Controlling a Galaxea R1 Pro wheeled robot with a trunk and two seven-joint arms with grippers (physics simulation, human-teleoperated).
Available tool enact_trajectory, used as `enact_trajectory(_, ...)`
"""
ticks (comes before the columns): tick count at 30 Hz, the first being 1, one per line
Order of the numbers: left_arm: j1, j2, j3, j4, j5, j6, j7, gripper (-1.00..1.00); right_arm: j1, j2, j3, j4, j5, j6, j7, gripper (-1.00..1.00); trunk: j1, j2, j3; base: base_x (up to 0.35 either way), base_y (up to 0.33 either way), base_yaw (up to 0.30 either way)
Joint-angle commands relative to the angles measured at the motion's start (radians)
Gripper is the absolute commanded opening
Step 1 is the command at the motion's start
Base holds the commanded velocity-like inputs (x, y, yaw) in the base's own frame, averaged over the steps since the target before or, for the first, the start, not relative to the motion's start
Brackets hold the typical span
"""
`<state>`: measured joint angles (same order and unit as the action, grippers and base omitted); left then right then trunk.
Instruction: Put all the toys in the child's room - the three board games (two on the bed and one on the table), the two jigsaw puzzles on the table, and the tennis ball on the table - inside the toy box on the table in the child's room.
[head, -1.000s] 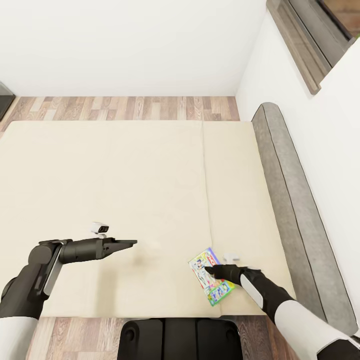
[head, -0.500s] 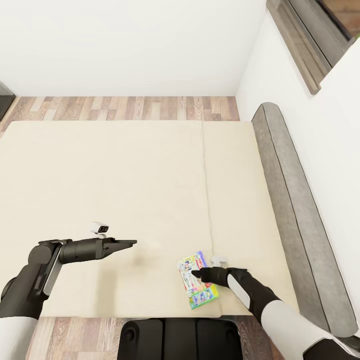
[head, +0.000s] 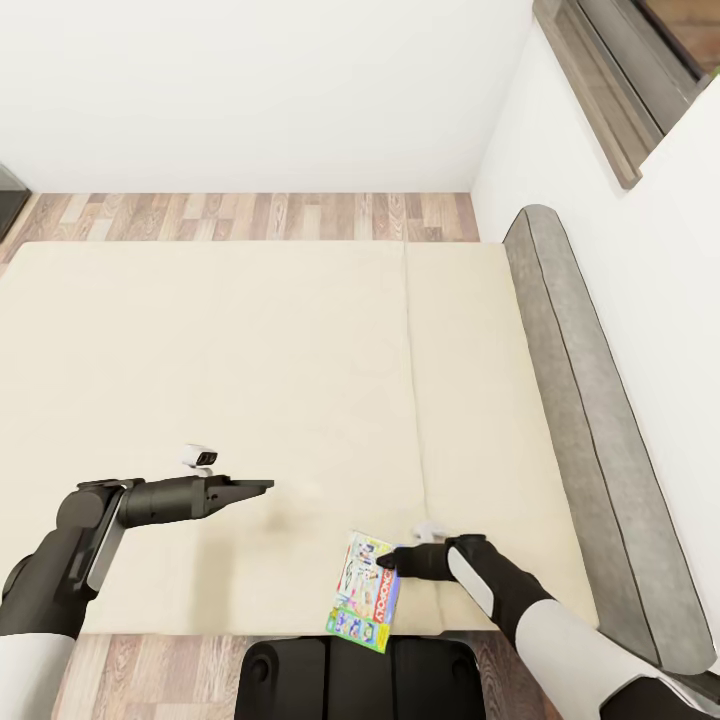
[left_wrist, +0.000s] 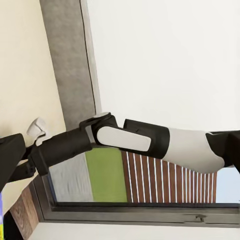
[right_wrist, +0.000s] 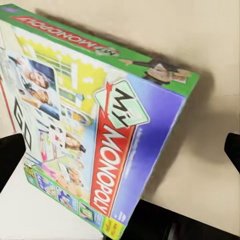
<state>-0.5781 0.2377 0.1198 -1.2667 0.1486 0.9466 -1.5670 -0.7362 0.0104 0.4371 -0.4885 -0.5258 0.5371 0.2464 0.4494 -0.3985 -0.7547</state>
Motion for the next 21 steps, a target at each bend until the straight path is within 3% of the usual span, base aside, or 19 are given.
enact_trajectory(1,0.000,0.001,0.000,0.000,-0.001,0.011,-0.004,1.00,-0.001,0.000,0.003,-0.001,0.000,0.006,0.001,1.00,0.001,-0.002,-0.001,0.000,0.000,0.000)
enact_trajectory(21,0.000,0.000,0.000,0.000,-0.001,0.011,-0.004,1.00,-0.002,0.006,0.002,-0.005,0.000,0.052,0.002,1.00,0.001,-0.002,-0.001,0.000,0.000,0.000)
